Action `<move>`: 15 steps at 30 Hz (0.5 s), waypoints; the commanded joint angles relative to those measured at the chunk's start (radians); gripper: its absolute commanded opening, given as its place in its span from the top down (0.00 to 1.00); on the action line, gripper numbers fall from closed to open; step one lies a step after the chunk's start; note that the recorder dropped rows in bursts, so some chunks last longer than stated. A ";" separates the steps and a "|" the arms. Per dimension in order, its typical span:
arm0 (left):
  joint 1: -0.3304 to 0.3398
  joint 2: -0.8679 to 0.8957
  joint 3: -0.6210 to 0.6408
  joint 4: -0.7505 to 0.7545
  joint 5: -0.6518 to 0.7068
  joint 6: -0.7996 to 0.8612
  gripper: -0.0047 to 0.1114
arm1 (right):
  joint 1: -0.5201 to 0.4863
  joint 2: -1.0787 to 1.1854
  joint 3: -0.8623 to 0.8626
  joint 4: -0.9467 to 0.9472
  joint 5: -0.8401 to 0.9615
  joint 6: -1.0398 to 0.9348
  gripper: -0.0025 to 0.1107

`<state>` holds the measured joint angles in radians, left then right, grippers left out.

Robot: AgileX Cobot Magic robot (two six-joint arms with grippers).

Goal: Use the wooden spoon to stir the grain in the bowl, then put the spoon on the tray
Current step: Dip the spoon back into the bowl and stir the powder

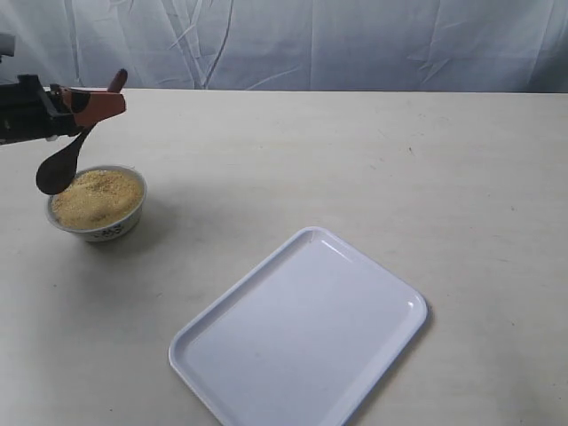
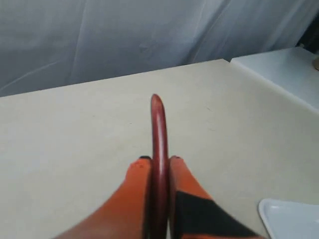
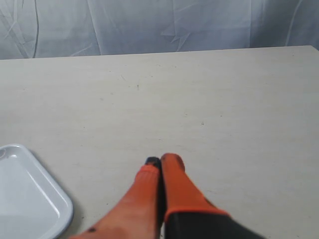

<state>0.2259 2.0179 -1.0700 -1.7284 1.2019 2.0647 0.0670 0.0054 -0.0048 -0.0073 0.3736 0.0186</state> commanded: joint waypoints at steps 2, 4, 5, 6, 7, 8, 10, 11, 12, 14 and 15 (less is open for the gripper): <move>-0.129 0.001 -0.032 -0.016 -0.192 -0.033 0.96 | 0.004 -0.005 0.005 0.001 -0.014 0.000 0.98; -0.169 0.001 -0.048 -0.016 -0.315 -0.074 0.96 | 0.004 -0.005 0.005 0.001 -0.014 0.000 0.98; -0.180 0.003 -0.062 -0.016 -0.350 -0.074 0.96 | 0.004 -0.005 0.005 0.001 -0.014 0.000 0.98; -0.184 0.008 -0.071 -0.016 -0.365 -0.076 0.96 | 0.004 -0.005 0.005 0.001 -0.014 0.000 0.98; -0.184 0.021 -0.081 -0.016 -0.376 -0.081 0.96 | 0.004 -0.005 0.005 0.001 -0.014 0.000 0.98; -0.184 0.040 -0.094 -0.016 -0.371 -0.117 0.96 | 0.004 -0.005 0.005 0.001 -0.014 0.000 0.98; -0.184 0.085 -0.120 -0.016 -0.343 -0.234 0.96 | 0.004 -0.005 0.005 0.001 -0.014 0.000 0.98; -0.184 0.102 -0.130 -0.016 -0.327 -0.267 0.96 | 0.004 -0.005 0.005 0.001 -0.014 0.000 0.98; -0.184 0.112 -0.137 -0.016 -0.323 -0.301 0.96 | 0.004 -0.005 0.005 0.001 -0.014 0.000 0.98; -0.182 0.121 -0.137 -0.016 -0.334 -0.338 0.96 | 0.004 -0.005 0.005 0.001 -0.014 0.000 0.98; -0.179 0.123 -0.137 -0.016 -0.342 -0.354 0.96 | 0.004 -0.005 0.005 0.001 -0.014 0.000 0.98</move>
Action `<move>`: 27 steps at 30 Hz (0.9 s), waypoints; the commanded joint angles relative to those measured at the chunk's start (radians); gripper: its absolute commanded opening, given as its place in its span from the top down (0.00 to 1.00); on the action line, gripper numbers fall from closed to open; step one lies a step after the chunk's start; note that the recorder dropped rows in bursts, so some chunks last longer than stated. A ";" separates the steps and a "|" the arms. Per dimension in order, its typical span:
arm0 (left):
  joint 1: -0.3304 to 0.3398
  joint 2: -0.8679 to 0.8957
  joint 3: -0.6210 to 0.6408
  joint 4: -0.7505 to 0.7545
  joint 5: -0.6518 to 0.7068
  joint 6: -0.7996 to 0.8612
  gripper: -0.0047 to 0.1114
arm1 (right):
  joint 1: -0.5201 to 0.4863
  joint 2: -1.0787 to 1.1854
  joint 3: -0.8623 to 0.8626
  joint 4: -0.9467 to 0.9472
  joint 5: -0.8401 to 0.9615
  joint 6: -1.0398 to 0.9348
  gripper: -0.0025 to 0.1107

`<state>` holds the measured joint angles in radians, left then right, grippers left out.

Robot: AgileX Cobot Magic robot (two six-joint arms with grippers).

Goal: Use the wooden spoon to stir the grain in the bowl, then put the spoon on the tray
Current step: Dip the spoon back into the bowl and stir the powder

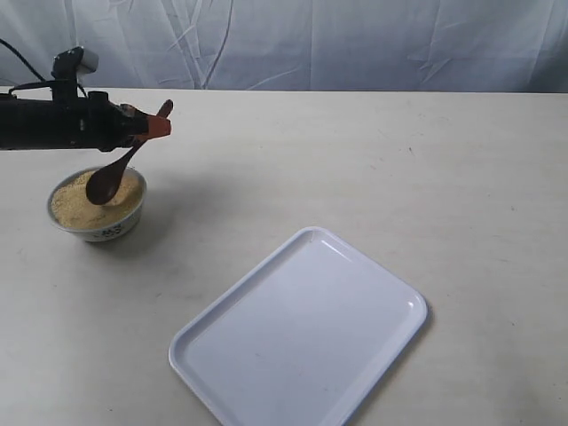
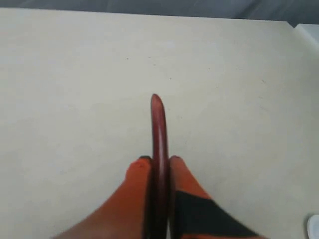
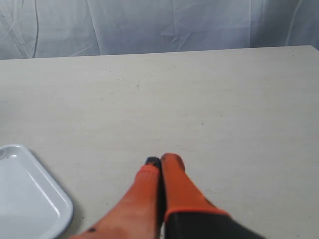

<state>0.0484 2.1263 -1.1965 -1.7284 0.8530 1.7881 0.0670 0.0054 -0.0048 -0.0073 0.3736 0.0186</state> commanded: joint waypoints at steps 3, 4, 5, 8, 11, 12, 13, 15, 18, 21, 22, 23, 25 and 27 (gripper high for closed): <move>0.006 0.015 -0.011 -0.016 -0.051 -0.128 0.96 | 0.004 -0.005 0.005 0.001 -0.014 0.000 0.98; 0.010 0.015 -0.011 -0.016 -0.050 -0.132 0.96 | 0.004 -0.005 0.005 0.001 -0.014 0.000 0.98; 0.012 0.015 -0.011 -0.016 -0.050 -0.132 0.96 | 0.004 -0.005 0.005 0.001 -0.014 0.000 0.98; 0.012 0.015 -0.011 -0.016 -0.050 -0.140 0.96 | 0.004 -0.005 0.005 0.001 -0.014 0.000 0.98; 0.012 0.015 -0.011 -0.016 -0.081 -0.172 0.96 | 0.004 -0.005 0.005 0.001 -0.014 0.000 0.98; 0.012 0.015 -0.011 -0.016 -0.106 -0.187 0.96 | 0.004 -0.005 0.005 0.001 -0.014 0.000 0.98; 0.014 0.015 -0.011 0.005 -0.129 -0.208 0.96 | 0.004 -0.005 0.005 0.001 -0.014 0.000 0.98; 0.020 0.015 -0.011 0.039 -0.151 -0.227 0.96 | 0.004 -0.005 0.005 0.001 -0.014 0.000 0.98; 0.030 0.015 -0.011 0.070 -0.155 -0.247 0.92 | 0.004 -0.005 0.005 0.001 -0.014 0.000 0.98; 0.032 0.015 -0.011 0.070 -0.166 -0.263 0.85 | 0.004 -0.005 0.005 0.001 -0.014 0.000 0.98; 0.032 0.015 -0.011 0.073 -0.172 -0.263 0.82 | 0.004 -0.005 0.005 0.001 -0.014 0.000 0.98; 0.032 0.015 -0.011 0.081 -0.179 -0.263 0.79 | 0.004 -0.005 0.005 0.001 -0.014 0.000 0.98; 0.032 0.015 -0.011 0.088 -0.181 -0.265 0.73 | 0.004 -0.005 0.005 0.001 -0.014 0.000 0.98; 0.032 0.015 -0.011 0.088 -0.183 -0.264 0.69 | 0.004 -0.005 0.005 0.001 -0.014 0.000 0.98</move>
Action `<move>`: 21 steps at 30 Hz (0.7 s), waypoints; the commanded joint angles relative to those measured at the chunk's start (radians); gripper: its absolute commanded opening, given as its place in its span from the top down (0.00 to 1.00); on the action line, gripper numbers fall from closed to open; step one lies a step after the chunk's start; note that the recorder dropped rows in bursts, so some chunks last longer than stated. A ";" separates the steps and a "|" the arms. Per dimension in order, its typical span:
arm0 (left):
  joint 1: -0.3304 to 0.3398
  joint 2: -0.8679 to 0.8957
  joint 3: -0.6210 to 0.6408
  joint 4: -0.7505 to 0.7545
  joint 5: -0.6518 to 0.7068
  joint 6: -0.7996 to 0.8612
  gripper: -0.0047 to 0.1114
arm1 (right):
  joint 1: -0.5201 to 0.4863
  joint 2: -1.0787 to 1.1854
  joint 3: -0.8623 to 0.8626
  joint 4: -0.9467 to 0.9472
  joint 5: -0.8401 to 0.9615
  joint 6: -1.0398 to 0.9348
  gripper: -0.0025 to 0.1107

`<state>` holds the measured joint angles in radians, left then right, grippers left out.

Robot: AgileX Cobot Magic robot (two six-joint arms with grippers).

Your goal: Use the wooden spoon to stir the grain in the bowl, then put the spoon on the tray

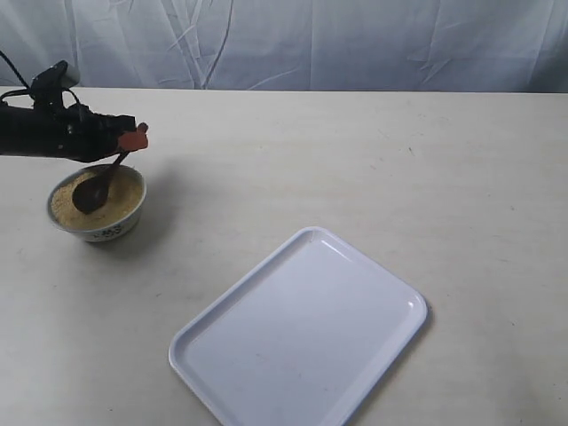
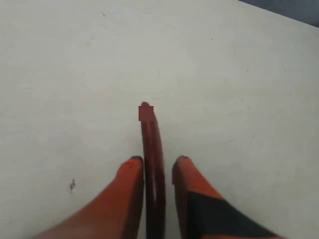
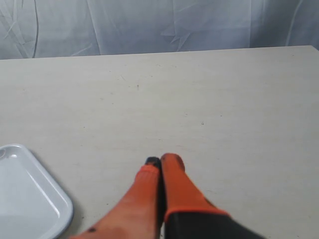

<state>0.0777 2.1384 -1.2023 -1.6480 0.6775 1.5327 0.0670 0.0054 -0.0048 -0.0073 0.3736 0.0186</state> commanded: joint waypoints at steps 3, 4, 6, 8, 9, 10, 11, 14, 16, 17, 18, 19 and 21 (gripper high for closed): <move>0.003 0.003 -0.005 0.008 -0.010 -0.009 0.65 | 0.004 -0.005 0.005 0.001 -0.014 0.000 0.98; 0.008 0.003 -0.005 0.008 -0.012 -0.009 0.64 | 0.004 -0.005 0.005 0.001 -0.014 0.000 0.98; 0.018 0.003 -0.005 0.008 -0.016 -0.009 0.64 | 0.004 -0.005 0.005 0.001 -0.014 0.000 0.98; 0.032 0.003 -0.005 0.004 -0.016 -0.011 0.64 | 0.004 -0.005 0.005 0.001 -0.014 0.000 0.98; 0.042 0.003 -0.005 0.004 -0.014 -0.011 0.64 | 0.004 -0.005 0.005 0.001 -0.014 0.000 0.98; 0.049 0.003 -0.005 0.004 -0.008 -0.013 0.64 | 0.004 -0.005 0.005 0.001 -0.014 0.000 0.98; 0.059 0.003 -0.009 0.007 0.015 -0.023 0.64 | 0.004 -0.005 0.005 0.001 -0.014 0.000 0.98; 0.085 0.003 -0.060 0.075 0.071 -0.119 0.64 | 0.004 -0.005 0.005 0.001 -0.014 0.000 0.98; 0.094 0.003 -0.110 0.188 0.084 -0.208 0.64 | 0.004 -0.005 0.005 0.001 -0.014 0.000 0.98; 0.099 0.003 -0.140 0.258 0.085 -0.265 0.64 | 0.004 -0.005 0.005 0.001 -0.014 0.000 0.98; 0.099 0.003 -0.164 0.319 0.085 -0.310 0.64 | 0.004 -0.005 0.005 0.001 -0.014 0.000 0.98; 0.099 0.003 -0.192 0.391 0.088 -0.367 0.64 | 0.004 -0.005 0.005 0.001 -0.014 0.000 0.98; 0.099 0.003 -0.245 0.502 0.090 -0.460 0.64 | 0.004 -0.005 0.005 0.001 -0.014 0.000 0.98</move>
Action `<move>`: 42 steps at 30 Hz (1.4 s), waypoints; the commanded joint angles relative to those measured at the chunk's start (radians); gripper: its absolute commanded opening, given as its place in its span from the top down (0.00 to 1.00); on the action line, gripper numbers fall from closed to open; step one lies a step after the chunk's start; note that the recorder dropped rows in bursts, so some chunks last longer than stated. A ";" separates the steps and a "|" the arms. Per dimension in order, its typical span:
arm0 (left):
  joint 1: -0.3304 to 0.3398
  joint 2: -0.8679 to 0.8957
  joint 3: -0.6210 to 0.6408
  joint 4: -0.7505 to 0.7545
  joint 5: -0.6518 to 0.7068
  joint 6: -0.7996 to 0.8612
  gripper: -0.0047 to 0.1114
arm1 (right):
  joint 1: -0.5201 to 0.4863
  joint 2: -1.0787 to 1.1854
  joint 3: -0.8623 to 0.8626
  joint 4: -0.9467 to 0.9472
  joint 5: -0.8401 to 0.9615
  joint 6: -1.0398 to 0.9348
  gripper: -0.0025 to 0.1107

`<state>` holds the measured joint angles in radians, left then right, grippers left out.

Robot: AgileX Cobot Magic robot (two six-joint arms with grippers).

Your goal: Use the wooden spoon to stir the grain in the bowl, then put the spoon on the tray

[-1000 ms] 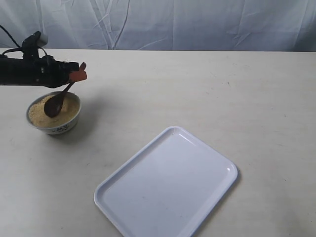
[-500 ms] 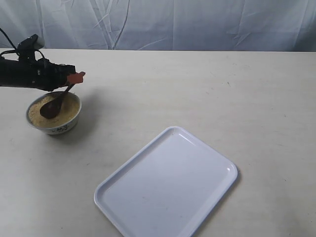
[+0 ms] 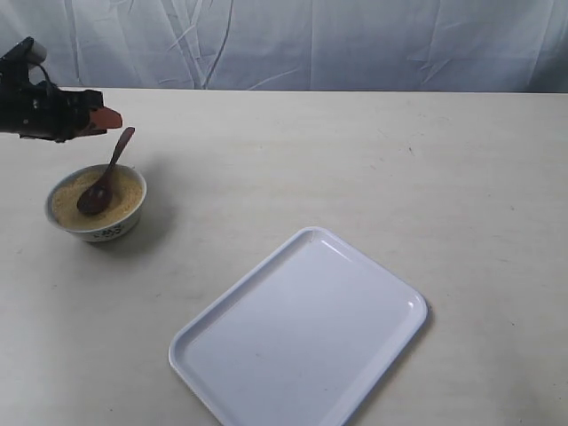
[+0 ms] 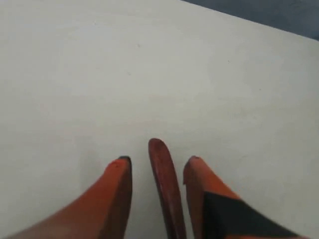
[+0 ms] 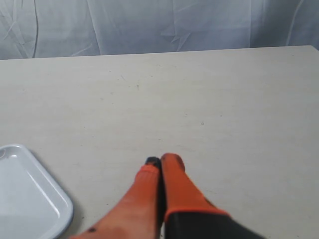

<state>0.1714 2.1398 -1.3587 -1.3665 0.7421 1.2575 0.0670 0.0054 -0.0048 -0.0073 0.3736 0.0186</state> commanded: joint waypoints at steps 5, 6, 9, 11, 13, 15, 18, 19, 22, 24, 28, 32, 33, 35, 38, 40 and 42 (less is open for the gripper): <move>-0.002 0.002 -0.174 0.268 0.130 -0.239 0.63 | 0.004 -0.005 0.005 0.001 -0.014 0.000 0.98; -0.007 0.002 -0.182 0.285 0.135 -0.255 0.63 | 0.004 -0.005 0.005 0.001 -0.014 0.000 0.98; -0.047 0.002 -0.190 0.388 0.093 -0.306 0.63 | 0.004 -0.005 0.005 0.001 -0.014 0.000 0.98; -0.089 0.002 -0.190 0.496 0.050 -0.364 0.63 | 0.004 -0.005 0.005 0.001 -0.014 0.000 0.98; -0.134 0.002 -0.190 0.589 -0.004 -0.439 0.63 | 0.004 -0.005 0.005 0.001 -0.014 0.000 0.98; -0.170 0.002 -0.192 0.693 -0.043 -0.509 0.63 | 0.004 -0.005 0.005 0.001 -0.014 0.000 0.98; -0.214 0.002 -0.196 0.828 -0.071 -0.627 0.63 | 0.004 -0.005 0.005 0.001 -0.014 0.000 0.98; -0.222 0.002 -0.196 0.842 -0.075 -0.638 0.63 | 0.004 -0.005 0.005 0.001 -0.014 0.000 0.98; -0.239 0.002 -0.196 0.891 -0.101 -0.664 0.63 | 0.004 -0.005 0.005 0.001 -0.014 0.000 0.98; -0.239 0.002 -0.196 0.901 -0.113 -0.687 0.63 | 0.004 -0.005 0.005 0.001 -0.014 0.000 0.98; -0.239 0.002 -0.198 0.954 -0.136 -0.729 0.63 | 0.004 -0.005 0.005 0.001 -0.014 0.000 0.98; -0.239 0.006 -0.198 0.999 -0.137 -0.750 0.63 | 0.004 -0.005 0.005 0.001 -0.014 0.000 0.98; -0.239 0.011 -0.198 0.999 -0.137 -0.750 0.63 | 0.004 -0.005 0.005 0.001 -0.014 0.000 0.98; -0.239 0.021 -0.198 1.001 -0.139 -0.750 0.63 | 0.004 -0.005 0.005 0.001 -0.014 0.000 0.98; -0.234 0.024 -0.198 1.005 -0.137 -0.759 0.63 | 0.004 -0.005 0.005 0.001 -0.014 0.000 0.98; -0.226 0.022 -0.198 1.015 -0.137 -0.773 0.63 | 0.004 -0.005 0.005 0.001 -0.014 0.000 0.98; -0.216 0.018 -0.198 1.047 -0.135 -0.802 0.63 | 0.004 -0.005 0.005 0.001 -0.014 0.000 0.98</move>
<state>-0.0597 2.1646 -1.5513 -0.3564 0.6111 0.4903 0.0670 0.0054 -0.0048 -0.0073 0.3736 0.0186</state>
